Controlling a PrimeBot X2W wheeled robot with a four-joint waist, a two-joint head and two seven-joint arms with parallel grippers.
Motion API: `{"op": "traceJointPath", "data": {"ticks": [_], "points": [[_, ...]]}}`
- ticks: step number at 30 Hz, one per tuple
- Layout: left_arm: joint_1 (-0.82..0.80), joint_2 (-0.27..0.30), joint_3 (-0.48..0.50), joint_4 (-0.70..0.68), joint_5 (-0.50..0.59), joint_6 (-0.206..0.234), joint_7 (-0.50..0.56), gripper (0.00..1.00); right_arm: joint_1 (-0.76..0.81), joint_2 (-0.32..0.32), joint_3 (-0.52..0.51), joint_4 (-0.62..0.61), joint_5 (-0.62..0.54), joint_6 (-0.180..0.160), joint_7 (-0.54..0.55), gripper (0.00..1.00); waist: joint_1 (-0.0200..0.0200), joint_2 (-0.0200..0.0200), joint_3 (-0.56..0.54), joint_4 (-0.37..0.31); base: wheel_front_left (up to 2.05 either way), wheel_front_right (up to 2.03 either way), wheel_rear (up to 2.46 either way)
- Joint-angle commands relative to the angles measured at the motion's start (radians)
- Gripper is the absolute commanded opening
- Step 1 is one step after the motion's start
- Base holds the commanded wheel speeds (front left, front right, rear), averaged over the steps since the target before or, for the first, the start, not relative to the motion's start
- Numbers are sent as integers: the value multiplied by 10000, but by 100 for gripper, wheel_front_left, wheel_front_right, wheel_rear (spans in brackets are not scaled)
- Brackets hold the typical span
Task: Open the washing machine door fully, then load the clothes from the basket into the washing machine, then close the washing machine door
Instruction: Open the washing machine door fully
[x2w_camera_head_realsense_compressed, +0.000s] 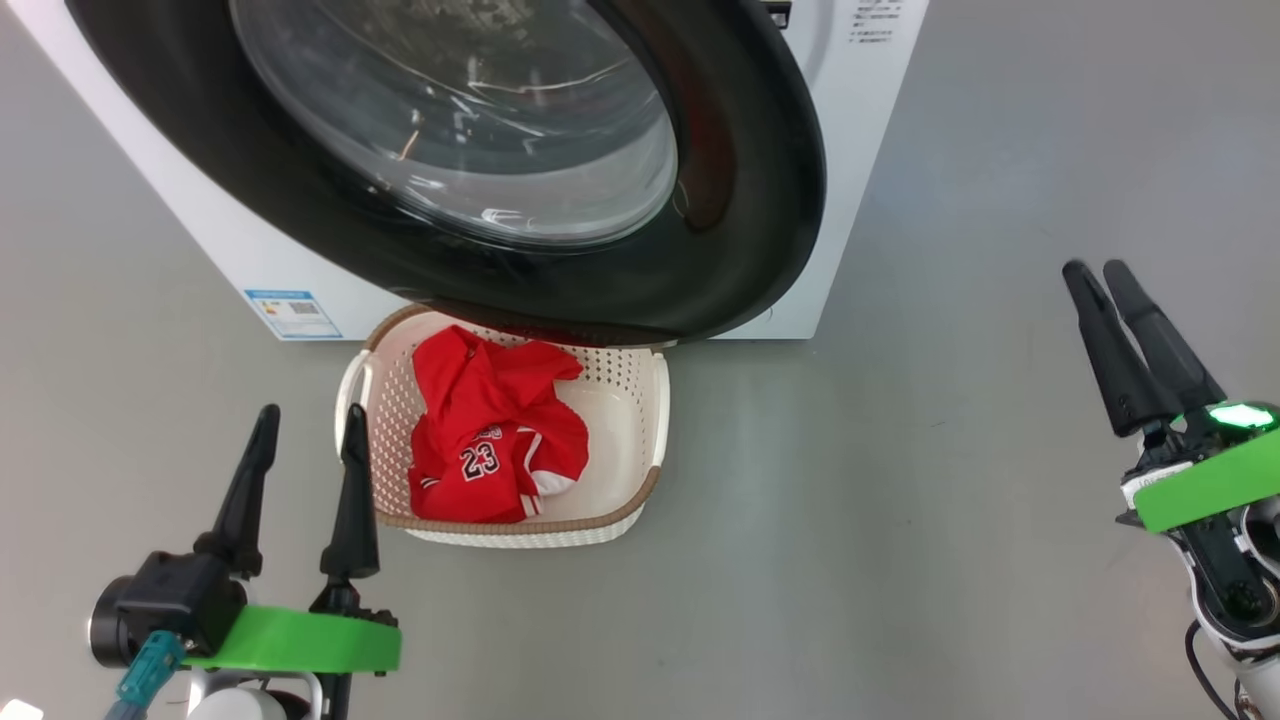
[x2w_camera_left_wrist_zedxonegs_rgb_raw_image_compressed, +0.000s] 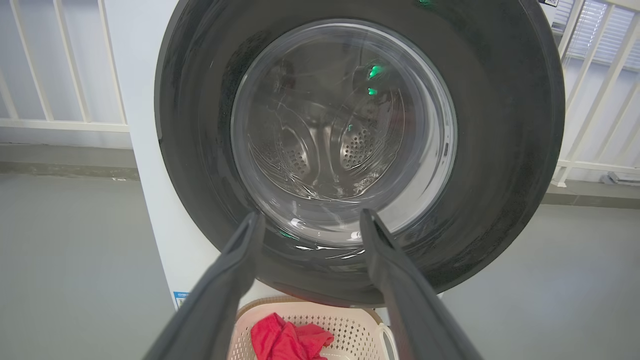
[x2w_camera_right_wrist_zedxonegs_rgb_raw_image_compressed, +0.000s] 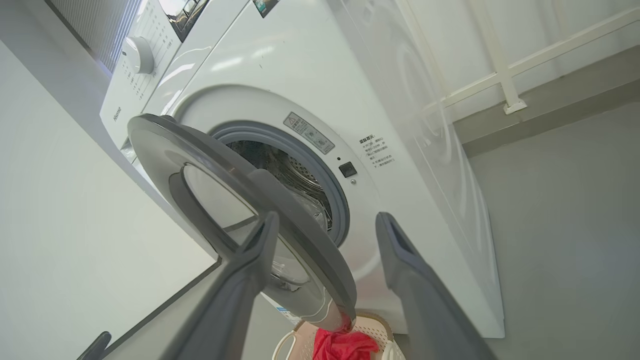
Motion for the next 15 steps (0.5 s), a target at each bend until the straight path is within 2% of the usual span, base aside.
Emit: {"op": "traceJointPath", "data": {"ticks": [1, 6, 15], "points": [[0, 181, 344, -287, 126, -103, -53, 100, 242, -188, 51, -189, -176, 17, -144, 100, 0, 0, -21, -53, 0, 0, 0], [-4, 181, 323, -302, 156, -121, -53, 100, 511, -31, -554, -4, -1267, 17, -198, 100, 0, 0, -6, -96, 0, 0, 0], [-71, 181, 288, -399, 221, -104, -53, 100, 1206, 876, -1496, -95, -3318, 17, -202, 100, 0, 0, 151, -77, 0, 0, 0]]}}
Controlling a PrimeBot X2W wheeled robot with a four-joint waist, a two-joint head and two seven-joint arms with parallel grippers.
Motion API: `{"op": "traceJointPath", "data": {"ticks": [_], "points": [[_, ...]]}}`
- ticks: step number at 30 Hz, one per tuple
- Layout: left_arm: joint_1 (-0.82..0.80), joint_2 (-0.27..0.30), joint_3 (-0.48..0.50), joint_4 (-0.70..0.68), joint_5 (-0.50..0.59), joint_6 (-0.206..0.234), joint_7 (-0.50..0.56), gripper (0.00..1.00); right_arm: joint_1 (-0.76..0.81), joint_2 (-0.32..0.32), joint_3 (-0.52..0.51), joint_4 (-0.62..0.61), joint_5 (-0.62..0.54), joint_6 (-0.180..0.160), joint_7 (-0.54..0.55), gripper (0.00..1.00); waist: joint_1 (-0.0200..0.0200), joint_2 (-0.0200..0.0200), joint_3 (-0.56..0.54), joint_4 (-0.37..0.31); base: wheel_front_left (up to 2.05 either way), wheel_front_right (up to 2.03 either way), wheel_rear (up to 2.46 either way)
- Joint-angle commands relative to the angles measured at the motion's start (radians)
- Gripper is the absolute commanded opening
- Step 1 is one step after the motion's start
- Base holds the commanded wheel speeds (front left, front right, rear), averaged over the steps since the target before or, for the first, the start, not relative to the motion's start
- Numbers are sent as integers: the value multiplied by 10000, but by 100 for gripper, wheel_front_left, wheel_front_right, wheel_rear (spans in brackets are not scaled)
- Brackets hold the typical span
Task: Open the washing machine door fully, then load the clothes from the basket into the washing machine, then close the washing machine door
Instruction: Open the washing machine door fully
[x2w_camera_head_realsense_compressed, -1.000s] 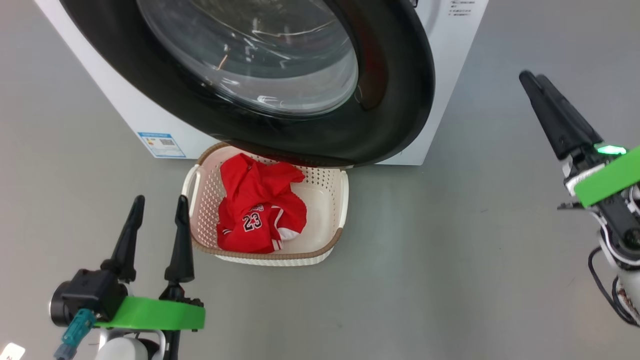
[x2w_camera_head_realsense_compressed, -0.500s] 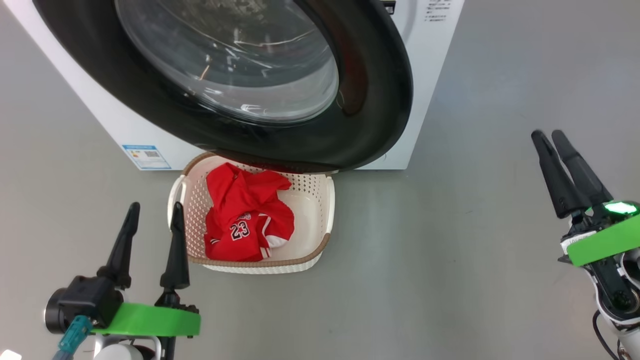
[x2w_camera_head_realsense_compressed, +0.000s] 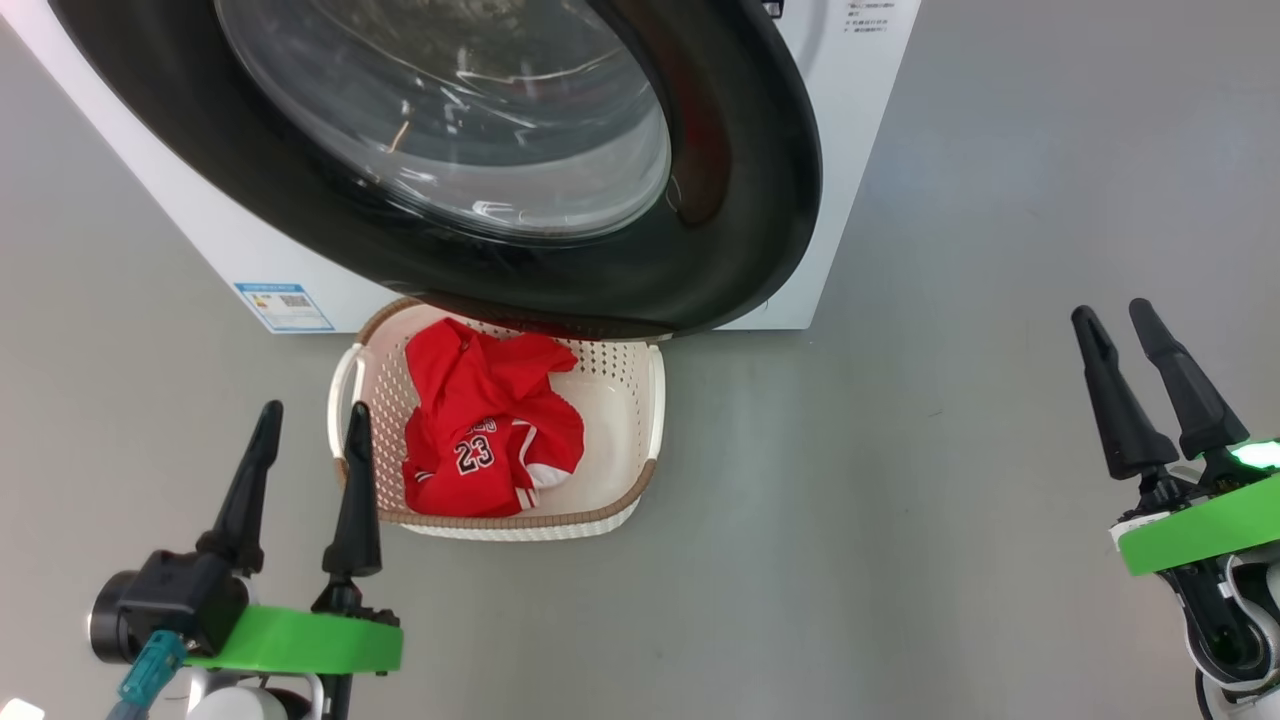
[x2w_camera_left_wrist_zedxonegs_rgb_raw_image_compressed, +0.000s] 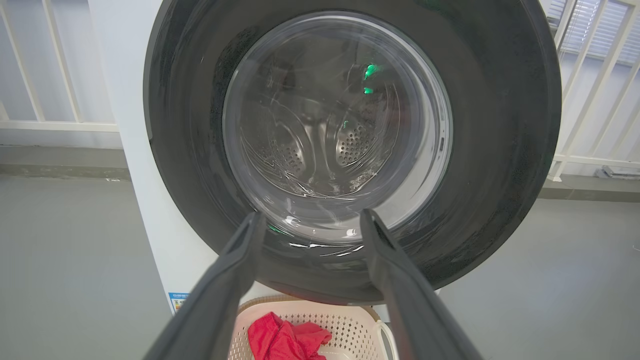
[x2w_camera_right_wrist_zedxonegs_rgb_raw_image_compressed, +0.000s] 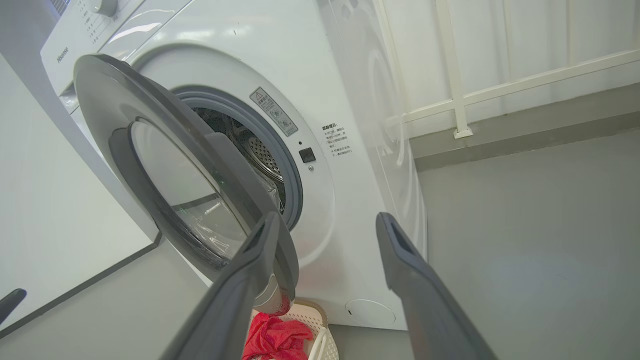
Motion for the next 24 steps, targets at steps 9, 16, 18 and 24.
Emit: {"op": "traceJointPath", "data": {"ticks": [9, 16, 18, 24], "points": [[-241, 179, 229, -376, 248, -20, -53, 100, 36, 38, 122, -101, -1942, 17, -117, 100, 0, -1, 201, 87, 0, 0, 0], [-218, 179, 200, -342, 215, 19, -53, 100, 56, 245, 24, 64, -2706, 17, -117, 100, 0, -1, 139, 130, 0, 0, 0], [-203, 179, 201, -344, 212, 24, -53, 100, 76, 310, -19, 79, -2809, 17, -118, 100, 0, -1, 118, 136, 0, 0, 0], [-167, 179, 198, -360, 200, 30, -53, 100, 133, 420, -124, 64, -2931, 17, -118, 100, 0, -1, 85, 140, 0, 0, 0]]}}
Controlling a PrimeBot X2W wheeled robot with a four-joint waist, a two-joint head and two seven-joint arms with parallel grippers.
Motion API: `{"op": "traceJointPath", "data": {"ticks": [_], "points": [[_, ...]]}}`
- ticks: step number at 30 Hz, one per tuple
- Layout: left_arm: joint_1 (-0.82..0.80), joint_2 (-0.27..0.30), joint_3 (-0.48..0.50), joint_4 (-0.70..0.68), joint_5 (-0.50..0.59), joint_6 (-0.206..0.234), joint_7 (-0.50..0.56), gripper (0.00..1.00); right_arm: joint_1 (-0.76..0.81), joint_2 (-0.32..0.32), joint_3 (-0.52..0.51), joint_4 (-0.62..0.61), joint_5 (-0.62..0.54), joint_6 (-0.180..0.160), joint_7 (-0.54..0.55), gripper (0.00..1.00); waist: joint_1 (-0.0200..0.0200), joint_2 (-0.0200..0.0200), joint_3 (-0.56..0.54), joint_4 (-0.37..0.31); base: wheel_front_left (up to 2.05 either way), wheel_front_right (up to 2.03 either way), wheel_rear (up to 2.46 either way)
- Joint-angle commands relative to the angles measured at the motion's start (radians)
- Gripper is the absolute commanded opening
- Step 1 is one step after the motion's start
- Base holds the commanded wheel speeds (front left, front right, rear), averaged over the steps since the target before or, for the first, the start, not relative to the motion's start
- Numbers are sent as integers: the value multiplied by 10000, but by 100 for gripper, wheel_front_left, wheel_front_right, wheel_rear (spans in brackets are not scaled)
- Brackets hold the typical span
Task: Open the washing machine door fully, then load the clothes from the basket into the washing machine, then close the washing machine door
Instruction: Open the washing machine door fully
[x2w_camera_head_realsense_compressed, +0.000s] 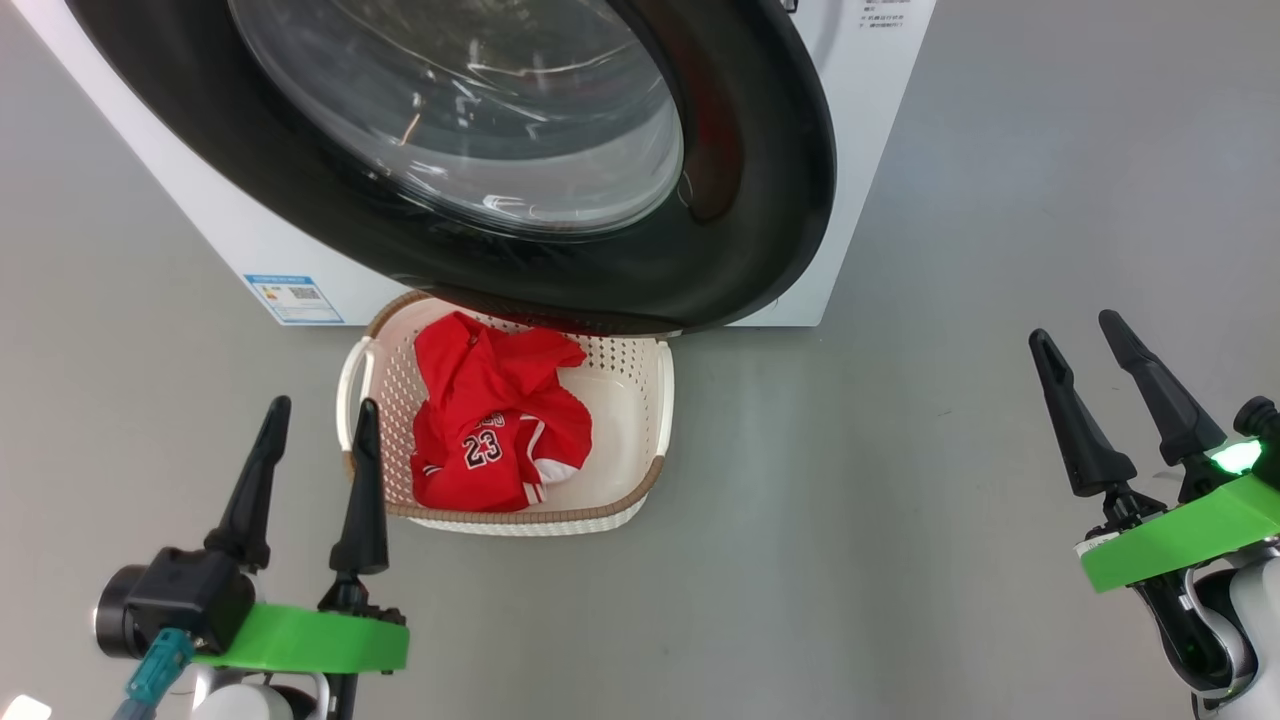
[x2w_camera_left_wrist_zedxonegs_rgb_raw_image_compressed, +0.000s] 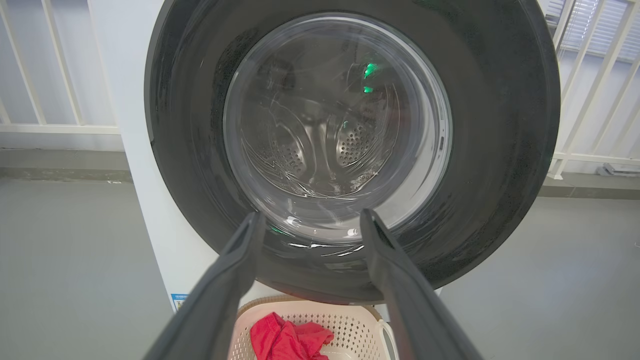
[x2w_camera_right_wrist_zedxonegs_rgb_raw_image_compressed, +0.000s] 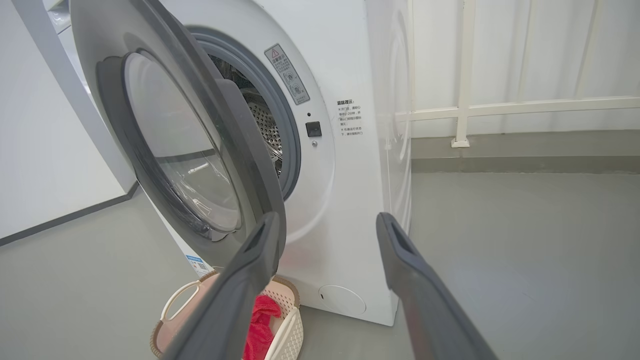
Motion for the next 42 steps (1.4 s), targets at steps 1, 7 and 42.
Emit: {"op": "traceJointPath", "data": {"ticks": [1, 7, 42], "points": [[-128, 179, 298, -268, 92, 27, -53, 100, 149, -119, 109, -207, -61, 16, -118, 100, 0, 0, -4, 2, 0, 0, 0], [-128, 179, 277, -263, 70, 37, -53, 100, 155, -86, 127, -213, -80, 16, -118, 100, 0, 0, 5, 21, 0, 0, 0], [-277, 179, 57, -237, 67, 13, -53, 100, -2072, -1001, 1465, 472, 4686, 16, 295, 0, 0, 0, 340, 479, 0, 0, 0]]}}
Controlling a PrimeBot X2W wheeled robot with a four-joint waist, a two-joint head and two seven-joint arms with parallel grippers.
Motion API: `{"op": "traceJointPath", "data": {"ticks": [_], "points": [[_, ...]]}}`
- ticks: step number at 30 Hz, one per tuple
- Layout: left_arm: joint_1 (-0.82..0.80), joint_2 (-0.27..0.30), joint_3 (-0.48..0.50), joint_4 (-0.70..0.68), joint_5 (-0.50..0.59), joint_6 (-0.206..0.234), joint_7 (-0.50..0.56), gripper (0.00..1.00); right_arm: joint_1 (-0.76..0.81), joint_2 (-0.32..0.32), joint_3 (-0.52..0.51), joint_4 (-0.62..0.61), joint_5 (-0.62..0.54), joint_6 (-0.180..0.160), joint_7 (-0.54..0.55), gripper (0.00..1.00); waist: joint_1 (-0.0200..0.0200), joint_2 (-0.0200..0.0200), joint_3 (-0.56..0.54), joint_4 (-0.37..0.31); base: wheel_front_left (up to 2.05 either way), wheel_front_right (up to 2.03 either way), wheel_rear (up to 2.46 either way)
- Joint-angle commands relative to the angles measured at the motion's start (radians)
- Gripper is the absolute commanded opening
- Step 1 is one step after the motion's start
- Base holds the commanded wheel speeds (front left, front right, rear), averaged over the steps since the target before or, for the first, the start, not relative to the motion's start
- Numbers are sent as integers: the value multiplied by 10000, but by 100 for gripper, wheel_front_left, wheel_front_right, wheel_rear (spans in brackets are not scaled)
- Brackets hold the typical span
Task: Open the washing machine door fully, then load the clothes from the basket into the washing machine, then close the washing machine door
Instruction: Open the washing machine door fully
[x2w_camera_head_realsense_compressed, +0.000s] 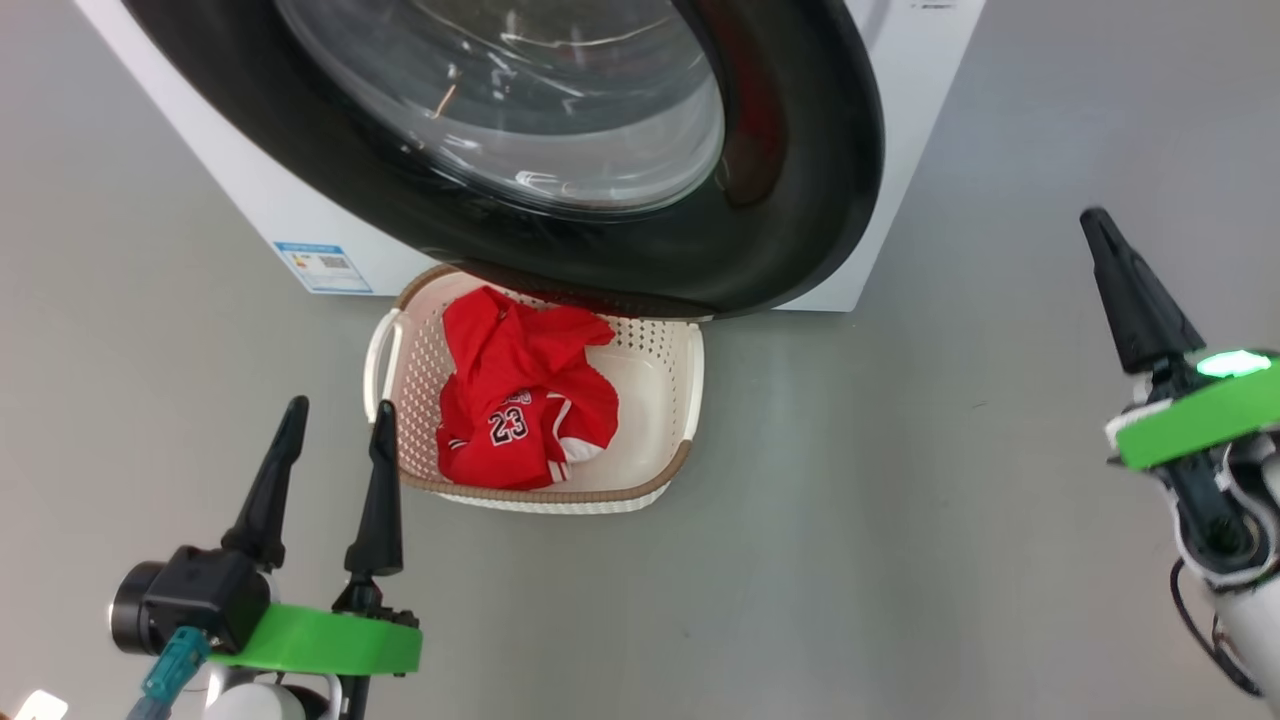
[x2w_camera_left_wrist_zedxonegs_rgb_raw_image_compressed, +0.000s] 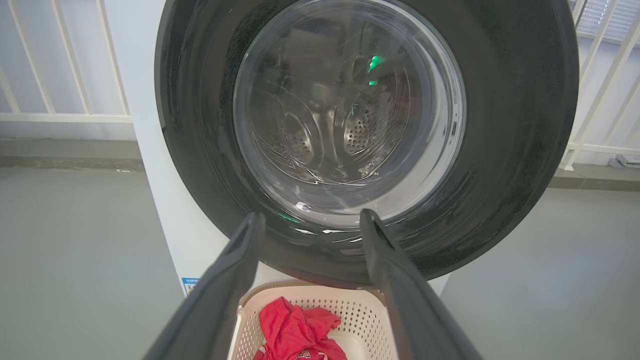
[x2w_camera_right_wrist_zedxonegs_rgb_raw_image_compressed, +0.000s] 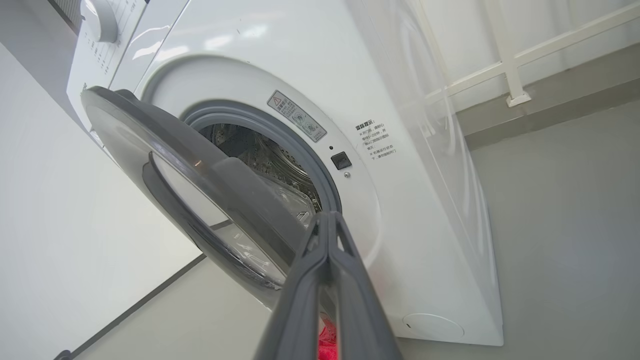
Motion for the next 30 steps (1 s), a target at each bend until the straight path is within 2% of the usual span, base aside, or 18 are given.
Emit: {"op": "traceJointPath", "data": {"ticks": [1, 6, 13, 25, 30], "points": [[-270, 179, 277, -256, 64, 16, -53, 100, -269, -272, 235, -128, 523, 16, 238, 0, 0, -1, 61, 93, 0, 0, 0], [-297, 179, 268, -322, -1, 56, -53, 100, -1227, -551, 516, 172, 2415, 16, 1413, 0, 0, -1, 269, 281, 0, 0, 0], [-382, 179, 174, -375, -129, 141, -53, 100, -2448, -635, 555, 877, 4300, 16, 2960, 0, 0, -1, 517, 495, 0, 0, 0], [-648, 179, 61, -468, -233, 271, -53, 100, -4317, -130, 278, 2254, 5882, 16, 5158, 0, 0, -1, 908, 802, 0, 0, 0], [-672, 179, 22, -485, -287, 322, -53, 100, -4820, 82, 85, 2715, 6210, 16, 5871, 0, 0, -1, 971, 929, 0, 0, 0]]}}
